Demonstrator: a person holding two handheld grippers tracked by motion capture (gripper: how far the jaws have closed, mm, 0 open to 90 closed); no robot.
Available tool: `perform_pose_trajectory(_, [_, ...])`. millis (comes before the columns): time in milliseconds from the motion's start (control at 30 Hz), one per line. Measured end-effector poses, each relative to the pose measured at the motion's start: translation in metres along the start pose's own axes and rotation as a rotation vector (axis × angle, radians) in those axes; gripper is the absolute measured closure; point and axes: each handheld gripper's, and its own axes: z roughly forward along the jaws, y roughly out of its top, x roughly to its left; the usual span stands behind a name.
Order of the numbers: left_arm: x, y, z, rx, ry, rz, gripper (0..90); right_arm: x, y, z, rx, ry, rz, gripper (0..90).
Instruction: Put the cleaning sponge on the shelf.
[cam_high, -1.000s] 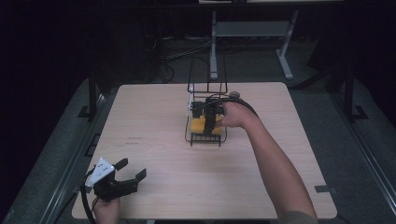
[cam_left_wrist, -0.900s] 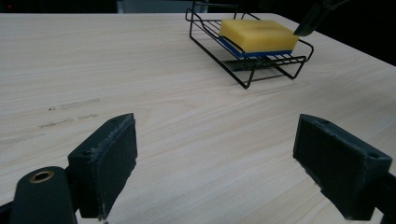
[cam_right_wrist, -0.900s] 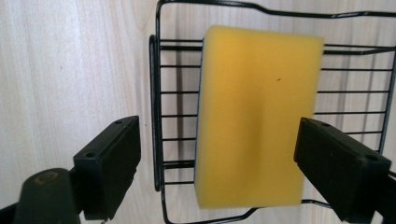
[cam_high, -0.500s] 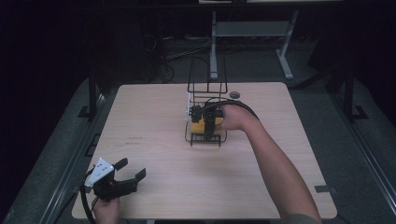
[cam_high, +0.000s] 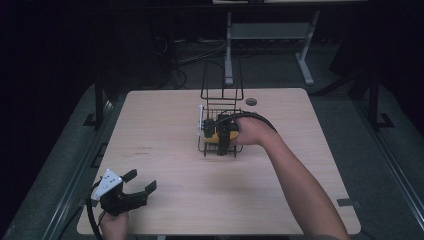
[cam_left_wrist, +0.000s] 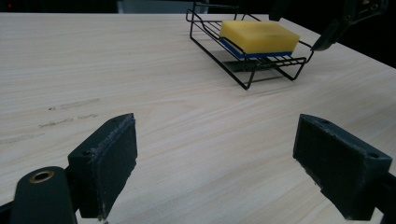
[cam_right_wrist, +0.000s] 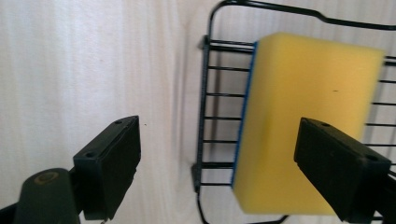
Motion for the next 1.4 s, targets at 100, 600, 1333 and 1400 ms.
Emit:
perform_pose_trajectory(100, [0.000, 0.000, 0.000, 0.001, 0.000, 0.000, 12.9, 0.005, -0.001, 0.000, 0.006, 0.003, -0.004, 14.6])
perform_pose_trajectory(600, [-0.001, 0.000, 0.001, 0.006, -0.002, 0.004, 13.0, 0.023, -0.001, -0.004, -0.020, 0.014, -0.023, 14.1])
perform_pose_trajectory(1333, [-0.004, 0.000, 0.004, 0.015, -0.006, 0.011, 12.9, 0.046, -0.027, -0.011, -0.069, 0.017, 0.022, 13.9])
perform_pose_trajectory(1400, [-0.004, 0.000, 0.004, 0.015, -0.006, 0.012, 13.0, 0.048, -0.031, -0.011, -0.074, 0.016, 0.022, 13.9])
